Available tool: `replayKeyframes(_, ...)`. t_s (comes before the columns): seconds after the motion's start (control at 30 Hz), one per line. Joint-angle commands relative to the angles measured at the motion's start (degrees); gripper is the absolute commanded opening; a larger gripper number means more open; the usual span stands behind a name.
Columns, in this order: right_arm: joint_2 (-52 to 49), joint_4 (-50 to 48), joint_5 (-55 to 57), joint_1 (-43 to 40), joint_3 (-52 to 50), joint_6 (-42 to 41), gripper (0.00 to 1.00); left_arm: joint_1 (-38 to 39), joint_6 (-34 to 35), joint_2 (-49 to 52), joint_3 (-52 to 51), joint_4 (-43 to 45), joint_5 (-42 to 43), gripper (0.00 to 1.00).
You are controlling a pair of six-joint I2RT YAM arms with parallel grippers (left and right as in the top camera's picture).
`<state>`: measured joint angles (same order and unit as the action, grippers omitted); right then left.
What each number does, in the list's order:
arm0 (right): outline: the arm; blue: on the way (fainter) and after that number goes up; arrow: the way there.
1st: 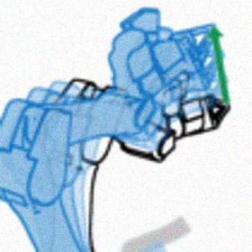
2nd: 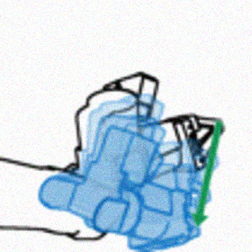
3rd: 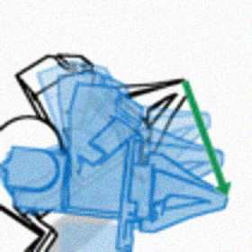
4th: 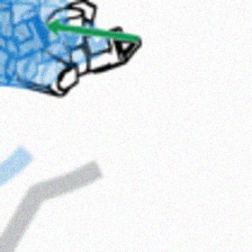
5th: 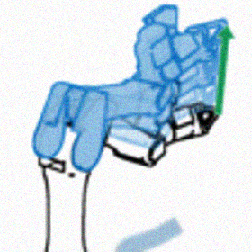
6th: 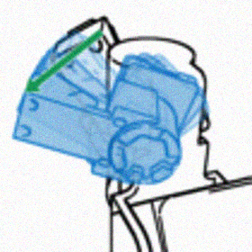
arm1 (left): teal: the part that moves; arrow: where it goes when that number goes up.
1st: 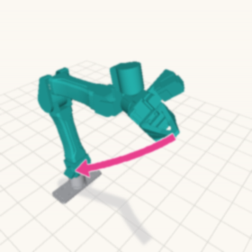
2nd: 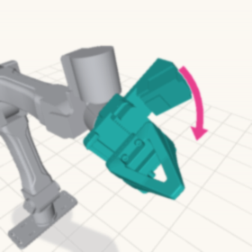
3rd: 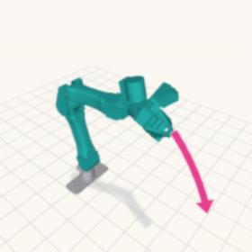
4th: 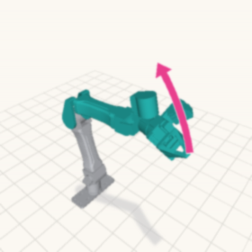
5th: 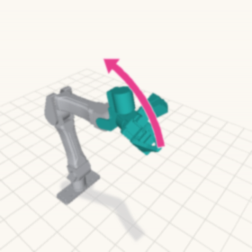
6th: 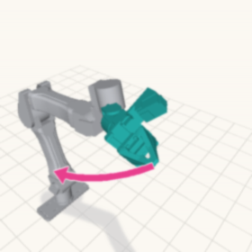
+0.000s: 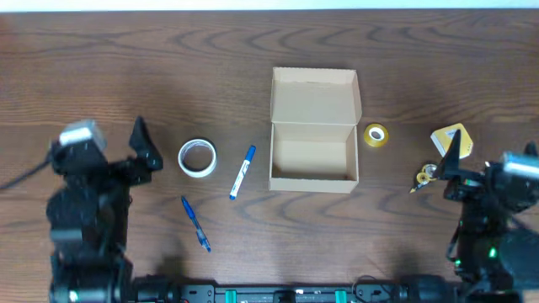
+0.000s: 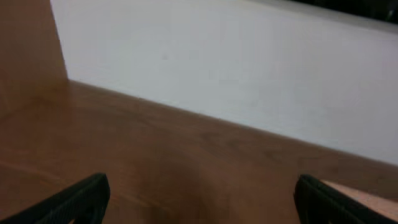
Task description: Pack container
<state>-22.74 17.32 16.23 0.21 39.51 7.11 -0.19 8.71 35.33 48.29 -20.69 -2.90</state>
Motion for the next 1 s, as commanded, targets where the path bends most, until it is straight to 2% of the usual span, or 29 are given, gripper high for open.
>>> replayKeyframes(0.0,-6.1,4.7,-0.2,-0.3,10.2,0.7,0.99,0.2,-1.0,7.2,9.8,-3.3,1.5,0.95)
replayKeyframes(0.17,-17.2,19.1,-4.0,-0.3,24.5,0.7,0.99,0.2,-2.1,16.8,23.0,-13.7,3.0,0.95)
replayKeyframes(0.33,-27.5,39.6,-7.6,-0.3,39.1,0.0,0.99,0.2,-2.1,24.8,37.6,-32.4,4.5,0.95)
replayKeyframes(0.43,-29.2,45.8,-8.7,-0.3,43.1,0.5,0.99,0.2,-2.1,27.8,45.1,-41.0,4.6,0.95)
replayKeyframes(0.83,-28.6,51.1,-11.4,-0.3,43.1,0.2,0.99,0.2,-2.5,27.7,47.2,-45.5,4.0,0.95)
replayKeyframes(0.97,-28.6,51.3,-13.7,-0.3,43.1,0.2,0.99,0.2,0.6,27.8,47.2,-45.5,6.7,0.96)
